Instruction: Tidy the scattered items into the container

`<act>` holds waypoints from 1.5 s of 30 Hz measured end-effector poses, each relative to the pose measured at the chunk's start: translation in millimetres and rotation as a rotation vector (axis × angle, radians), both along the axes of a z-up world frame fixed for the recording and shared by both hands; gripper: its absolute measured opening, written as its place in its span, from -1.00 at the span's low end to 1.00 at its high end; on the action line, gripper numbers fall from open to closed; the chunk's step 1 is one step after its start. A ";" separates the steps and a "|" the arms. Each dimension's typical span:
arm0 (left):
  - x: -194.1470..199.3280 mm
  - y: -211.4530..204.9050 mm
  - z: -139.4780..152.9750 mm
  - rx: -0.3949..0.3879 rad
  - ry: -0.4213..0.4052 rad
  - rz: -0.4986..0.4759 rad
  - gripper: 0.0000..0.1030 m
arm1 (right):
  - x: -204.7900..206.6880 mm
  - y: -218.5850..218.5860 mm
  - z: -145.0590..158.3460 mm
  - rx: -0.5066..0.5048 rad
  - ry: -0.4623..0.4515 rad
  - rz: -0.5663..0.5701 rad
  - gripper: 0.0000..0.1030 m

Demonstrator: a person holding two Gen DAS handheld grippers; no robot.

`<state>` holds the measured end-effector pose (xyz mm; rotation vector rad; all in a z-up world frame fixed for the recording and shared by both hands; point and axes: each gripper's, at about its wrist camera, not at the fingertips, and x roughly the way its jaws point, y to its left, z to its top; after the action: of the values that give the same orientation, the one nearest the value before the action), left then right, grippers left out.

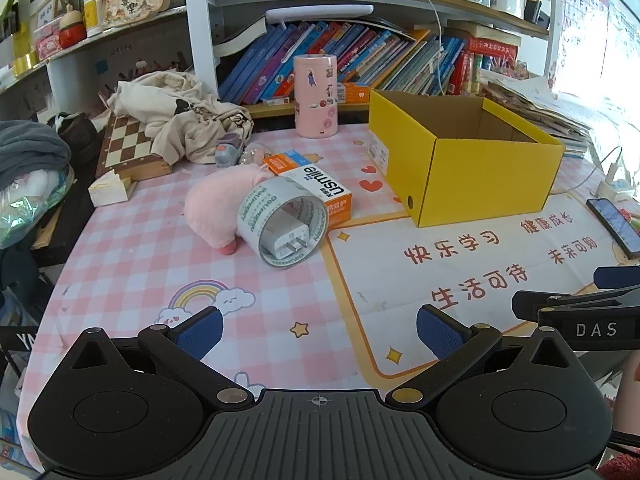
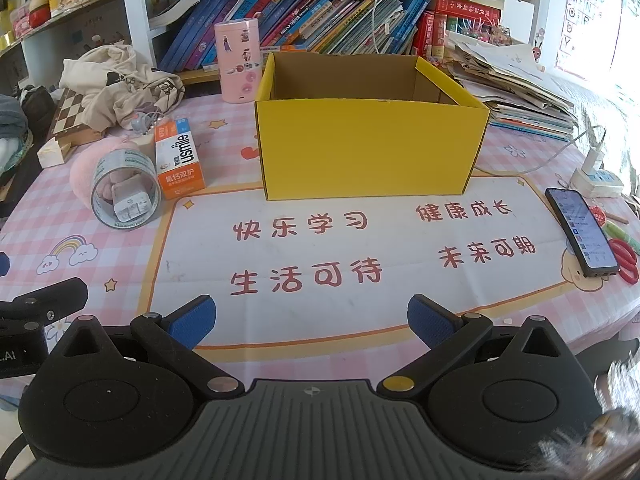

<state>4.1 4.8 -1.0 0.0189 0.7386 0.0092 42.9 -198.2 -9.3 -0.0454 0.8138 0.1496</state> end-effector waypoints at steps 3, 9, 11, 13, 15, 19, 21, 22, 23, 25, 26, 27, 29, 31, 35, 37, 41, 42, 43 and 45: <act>0.9 0.5 0.0 -0.001 0.001 0.001 1.00 | 0.8 -0.2 -0.5 0.000 0.004 -0.001 1.00; 3.2 0.6 0.0 -0.001 0.002 -0.003 1.00 | 1.8 -0.3 -0.4 -0.001 0.003 -0.002 1.00; 3.9 0.3 0.3 0.001 0.002 -0.003 1.00 | 2.2 0.0 -0.3 -0.001 0.003 -0.003 1.00; 4.7 -0.3 0.7 0.001 0.000 -0.005 1.00 | 2.2 -0.7 0.0 -0.001 0.001 -0.005 1.00; 5.5 -1.2 1.0 0.002 -0.001 -0.010 1.00 | 2.3 -1.9 0.4 -0.001 -0.002 -0.010 1.00; 7.9 -3.1 0.8 0.004 -0.001 -0.019 1.00 | 3.3 -4.0 0.7 0.001 -0.004 -0.019 1.00; 9.5 -3.3 0.2 0.004 0.002 -0.021 1.00 | 4.3 -4.7 0.3 0.002 -0.001 -0.022 1.00; 10.2 -3.4 0.0 0.005 0.004 -0.022 1.00 | 4.9 -5.0 0.3 0.003 0.000 -0.023 1.00; 10.6 -3.3 -0.2 0.006 0.005 -0.023 1.00 | 5.5 -5.2 0.0 0.004 0.001 -0.024 1.00; 11.5 -3.1 -0.2 0.008 0.005 -0.025 1.00 | 6.7 -4.7 -0.2 0.005 0.003 -0.024 1.00; 11.8 -3.0 -0.1 0.009 0.005 -0.026 1.00 | 7.4 -4.2 -0.1 0.005 0.003 -0.023 1.00; 12.1 -2.6 0.0 0.009 0.005 -0.026 1.00 | 8.2 -3.6 -0.1 0.005 0.003 -0.022 1.00; 13.3 -1.4 0.2 0.009 0.004 -0.026 1.00 | 9.8 -2.0 0.1 0.005 0.002 -0.020 1.00; 14.6 -0.3 0.5 0.010 0.004 -0.027 1.00 | 11.7 -0.5 0.4 0.006 0.000 -0.019 1.00; 16.6 3.1 0.9 0.005 0.001 -0.030 1.00 | 15.6 2.2 0.7 0.008 -0.002 -0.019 1.00; 17.2 5.4 1.3 -0.002 -0.004 -0.031 1.00 | 17.8 3.1 0.3 0.010 0.001 -0.021 1.00; 18.3 8.8 1.8 -0.012 -0.010 -0.032 1.00 | 20.2 7.1 0.3 0.005 0.003 -0.013 1.00; 18.6 9.3 1.8 -0.013 -0.012 -0.033 1.00 | 20.6 8.4 0.4 0.002 0.003 -0.008 1.00; 19.2 9.6 2.0 -0.014 -0.013 -0.034 1.00 | 20.8 9.4 0.5 -0.001 0.002 -0.006 1.00; 19.9 10.6 2.0 -0.019 -0.014 -0.034 1.00 | 21.2 11.2 0.7 -0.005 0.001 -0.001 1.00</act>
<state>24.0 15.4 1.0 0.0135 0.7241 -0.0301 64.1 -186.9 -8.7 -0.0497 0.8152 0.1462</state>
